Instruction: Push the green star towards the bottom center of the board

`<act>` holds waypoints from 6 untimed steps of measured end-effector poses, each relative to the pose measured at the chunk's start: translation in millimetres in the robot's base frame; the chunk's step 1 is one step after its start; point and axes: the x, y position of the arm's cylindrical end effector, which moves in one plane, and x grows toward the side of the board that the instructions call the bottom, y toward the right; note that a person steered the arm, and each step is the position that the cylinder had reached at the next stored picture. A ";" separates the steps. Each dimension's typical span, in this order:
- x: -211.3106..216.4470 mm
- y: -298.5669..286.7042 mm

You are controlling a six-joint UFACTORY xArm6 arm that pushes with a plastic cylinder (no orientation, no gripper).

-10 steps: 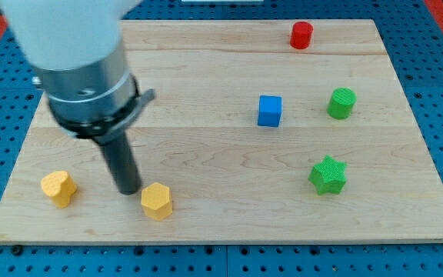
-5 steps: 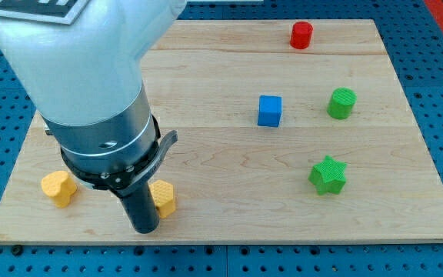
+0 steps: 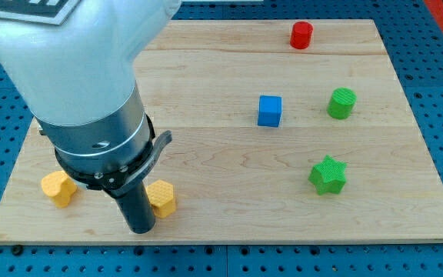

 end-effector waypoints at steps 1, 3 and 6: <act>0.0 -3.3; 0.0 -13.4; 0.0 -44.6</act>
